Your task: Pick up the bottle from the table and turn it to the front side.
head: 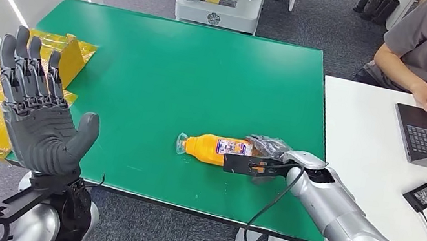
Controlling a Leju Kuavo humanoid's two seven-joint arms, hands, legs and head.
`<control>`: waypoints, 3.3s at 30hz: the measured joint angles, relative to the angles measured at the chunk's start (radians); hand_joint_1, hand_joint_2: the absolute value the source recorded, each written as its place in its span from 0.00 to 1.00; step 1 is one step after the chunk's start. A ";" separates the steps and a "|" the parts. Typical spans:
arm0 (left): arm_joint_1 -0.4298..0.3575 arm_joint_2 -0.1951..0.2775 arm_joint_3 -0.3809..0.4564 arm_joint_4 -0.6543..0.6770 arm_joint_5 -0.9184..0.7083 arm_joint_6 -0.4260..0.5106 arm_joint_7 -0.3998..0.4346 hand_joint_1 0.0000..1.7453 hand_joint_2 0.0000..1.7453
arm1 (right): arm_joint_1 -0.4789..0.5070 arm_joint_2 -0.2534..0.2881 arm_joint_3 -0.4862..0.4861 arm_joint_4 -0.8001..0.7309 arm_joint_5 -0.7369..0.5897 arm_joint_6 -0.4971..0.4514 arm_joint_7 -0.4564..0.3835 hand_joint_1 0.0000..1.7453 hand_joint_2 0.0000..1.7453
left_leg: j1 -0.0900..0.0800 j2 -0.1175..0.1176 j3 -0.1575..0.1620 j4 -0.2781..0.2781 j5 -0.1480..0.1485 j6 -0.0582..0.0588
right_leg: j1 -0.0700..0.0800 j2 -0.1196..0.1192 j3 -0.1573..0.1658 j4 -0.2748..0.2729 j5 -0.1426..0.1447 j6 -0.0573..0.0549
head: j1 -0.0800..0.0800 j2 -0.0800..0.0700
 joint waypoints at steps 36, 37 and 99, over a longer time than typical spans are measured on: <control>0.057 0.017 0.011 -0.068 0.013 0.054 0.002 0.00 1.00 | 0.052 0.048 -0.039 -0.022 -0.091 -0.237 -0.052 1.00 1.00 | 0.000 0.000 -0.001 0.000 0.000 0.000 | 0.000 0.000 0.000 0.000 0.000 0.000 | 0.000 0.000; 0.057 0.016 0.011 -0.068 0.018 0.045 0.002 0.00 1.00 | 0.053 0.062 -0.056 -0.028 -0.107 -0.255 -0.065 1.00 1.00 | 0.000 0.000 -0.001 0.000 0.000 0.000 | 0.000 0.000 -0.001 0.000 0.000 0.000 | 0.000 0.000; -0.185 -0.041 -0.013 0.352 0.136 -0.397 0.153 0.00 1.00 | 0.538 0.272 -0.376 -0.693 -0.085 -0.653 -0.358 1.00 1.00 | 0.000 0.000 -0.002 -0.001 -0.001 0.000 | 0.000 0.000 -0.002 -0.001 -0.001 0.000 | 0.000 0.000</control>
